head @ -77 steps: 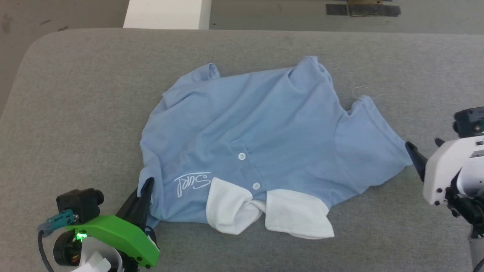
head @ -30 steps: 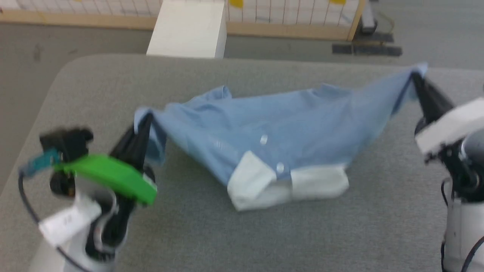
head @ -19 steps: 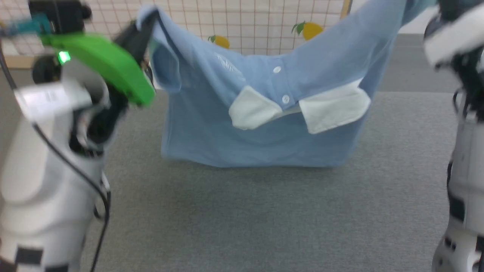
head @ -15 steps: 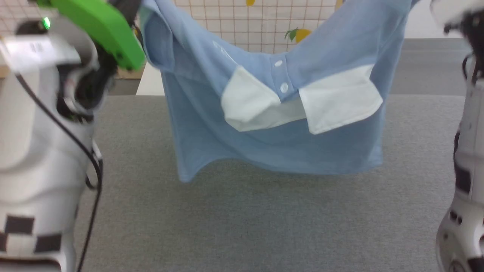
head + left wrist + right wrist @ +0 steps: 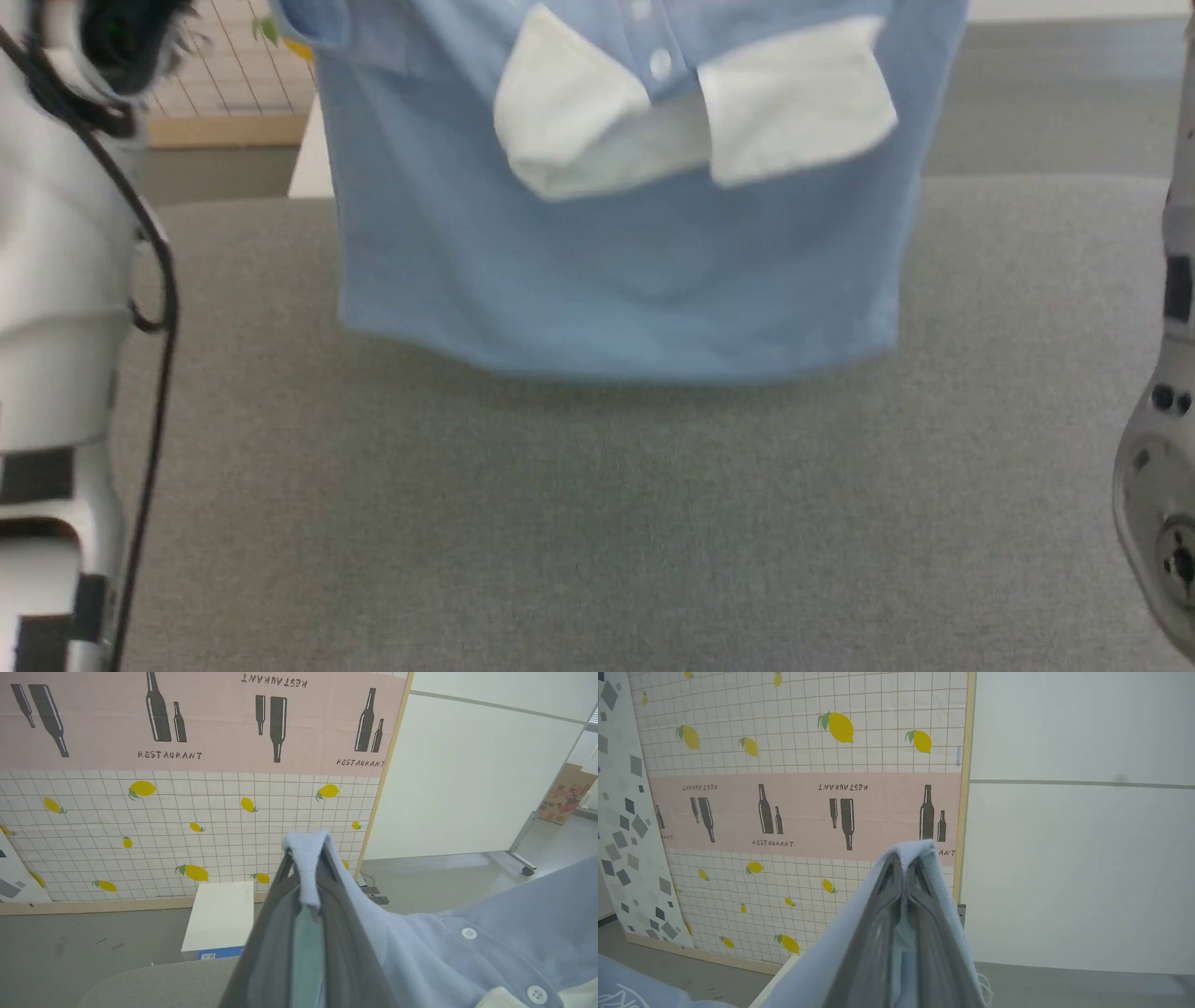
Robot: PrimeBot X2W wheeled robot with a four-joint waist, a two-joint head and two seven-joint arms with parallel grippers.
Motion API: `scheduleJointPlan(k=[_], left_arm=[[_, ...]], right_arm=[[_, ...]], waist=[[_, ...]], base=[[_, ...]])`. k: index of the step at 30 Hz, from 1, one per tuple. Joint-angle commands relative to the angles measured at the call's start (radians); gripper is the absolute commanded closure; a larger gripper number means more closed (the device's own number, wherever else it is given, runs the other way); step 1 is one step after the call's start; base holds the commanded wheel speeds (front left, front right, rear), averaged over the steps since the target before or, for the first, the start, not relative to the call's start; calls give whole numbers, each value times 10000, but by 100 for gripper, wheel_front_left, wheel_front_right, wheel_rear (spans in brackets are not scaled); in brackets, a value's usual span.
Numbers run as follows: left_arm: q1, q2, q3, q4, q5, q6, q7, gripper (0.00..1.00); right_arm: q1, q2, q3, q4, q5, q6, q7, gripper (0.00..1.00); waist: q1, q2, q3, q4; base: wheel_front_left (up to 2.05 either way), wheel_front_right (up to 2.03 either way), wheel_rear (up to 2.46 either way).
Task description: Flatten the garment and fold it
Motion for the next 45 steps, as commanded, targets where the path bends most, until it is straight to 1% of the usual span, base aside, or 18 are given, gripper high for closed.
scheduleJointPlan(k=[1, 4, 7, 10, 14, 19, 22, 26, 28, 31, 34, 36, 38, 42, 45], left_arm=[[-390, 121, 10, 47, 173, 27, -110, 100], [-961, 21, 187, 187, 255, 151, -586, 100], [-1594, -165, 257, 369, 331, 180, -1040, 100], [-2319, -432, 315, 530, 406, 94, -1748, 100], [-3077, -821, 487, 948, 373, -68, -2838, 100], [-3538, -1118, 535, 1509, 347, -432, -3930, 100], [-3438, -1222, 555, 1822, 231, -727, -4399, 100], [-3112, -1182, 558, 2073, 23, -1123, -4604, 100], [-2878, -1141, 593, 2069, -134, -1269, -4633, 100], [-2253, -1126, 591, 1998, -449, -1440, -4452, 100], [-1497, -991, 571, 1635, -727, -1542, -4130, 100], [-900, -921, 716, 1167, -1048, -1540, -3912, 100], [-211, -884, 952, 511, -1488, -1435, -3612, 100], [1626, -749, 1260, -1162, -2120, -1046, -3027, 100], [3523, -730, 1488, -2616, -2514, -495, -2688, 100]], right_arm=[[-380, 0, -95, 148, -247, -15, -138, 100], [-1022, 3, -232, 504, -725, -15, -479, 100], [-1696, 18, -434, 812, -1053, -15, -696, 100], [-2433, 3, -627, 1000, -1388, -15, -1001, 100], [-3038, -79, -894, 1219, -1721, -15, -1445, 100], [-3414, -230, -1193, 1640, -2104, -15, -1974, 100], [-3273, -287, -1152, 1921, -2223, -15, -2265, 100], [-2997, -390, -838, 2292, -2013, -15, -2500, 100], [-2772, -495, -456, 2402, -1769, -15, -2538, 100], [-2211, -755, 353, 2416, -1059, -15, -2381, 100], [-1528, -1099, 1039, 1978, -55, -15, -2059, 100], [-921, -1404, 1396, 1395, 738, -15, -1768, 100], [-138, -1725, 1597, 617, 1502, -15, -1434, 100], [1947, -2271, 1368, -1267, 2716, -15, -746, 100], [3876, -2350, 646, -2761, 3289, -15, -181, 100]], waist=[[0, 0, 993, -183], [0, 0, 1754, -296], [0, 0, 2535, -390], [0, 0, 3386, -441], [0, 0, 4217, -406], [0, 0, 5046, -319], [0, 0, 5291, -251], [0, 0, 5398, -149], [0, 0, 5354, -78], [0, 0, 5146, 86], [0, 0, 4969, 197], [0, 0, 4848, 252], [0, 0, 4716, 285], [0, 0, 4292, 396], [0, 0, 3857, 455]], base=[[0, 0, 0], [0, 0, 0], [0, 0, 0], [0, 0, 0], [0, 0, 0], [0, 0, 0], [0, 0, 0], [0, 0, 0], [0, 0, 0], [0, 0, 0], [0, 0, 0], [0, 0, 0], [0, 0, 0], [0, 0, 0], [0, 0, 0]])
